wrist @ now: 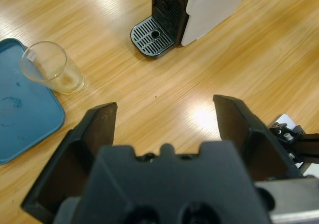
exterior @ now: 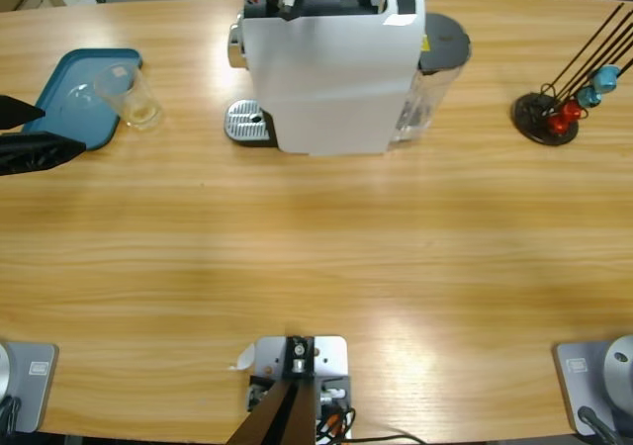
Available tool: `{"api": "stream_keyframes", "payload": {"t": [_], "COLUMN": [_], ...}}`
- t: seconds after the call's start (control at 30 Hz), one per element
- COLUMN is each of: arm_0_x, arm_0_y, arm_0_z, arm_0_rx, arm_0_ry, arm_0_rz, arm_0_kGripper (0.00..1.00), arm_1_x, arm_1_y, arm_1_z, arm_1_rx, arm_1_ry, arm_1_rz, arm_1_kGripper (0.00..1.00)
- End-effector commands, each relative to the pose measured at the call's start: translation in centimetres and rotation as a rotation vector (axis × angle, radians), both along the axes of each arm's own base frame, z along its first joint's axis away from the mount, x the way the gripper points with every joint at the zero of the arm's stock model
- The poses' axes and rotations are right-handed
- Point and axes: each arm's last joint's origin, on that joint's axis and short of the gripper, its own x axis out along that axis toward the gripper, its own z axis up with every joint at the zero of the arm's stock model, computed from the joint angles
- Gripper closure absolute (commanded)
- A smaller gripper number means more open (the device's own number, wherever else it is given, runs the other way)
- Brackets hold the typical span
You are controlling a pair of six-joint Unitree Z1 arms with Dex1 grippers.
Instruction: Pour coffee
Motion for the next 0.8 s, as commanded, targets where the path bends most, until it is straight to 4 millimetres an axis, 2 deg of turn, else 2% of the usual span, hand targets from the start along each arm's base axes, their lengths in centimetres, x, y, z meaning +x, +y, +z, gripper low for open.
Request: {"api": "stream_keyframes", "payload": {"t": [0.03,0.33,0.8], "arm_0_x": [-0.2,-0.3,-0.5], "arm_0_y": [0.0,0.1,0.2], "arm_0_z": [-1.1,-1.0,-0.8], "arm_0_rx": [0.023,0.019,0.015], "arm_0_ry": [0.019,0.014,0.003], "arm_0_rz": [-0.023,-0.023,-0.027], "arm_0_kGripper": [0.188,0.187,0.185], "arm_1_x": [2.5,3.5,3.9], "arm_1_y": [1.0,0.1,0.6], "arm_1_z": [-2.4,-2.3,-4.0], "arm_1_rx": [-0.034,-0.037,-0.063], "arm_1_ry": [0.039,0.032,0.070], "arm_1_rz": [-0.001,-0.030,-0.019], "arm_1_kGripper": [0.888,0.888,0.888]}}
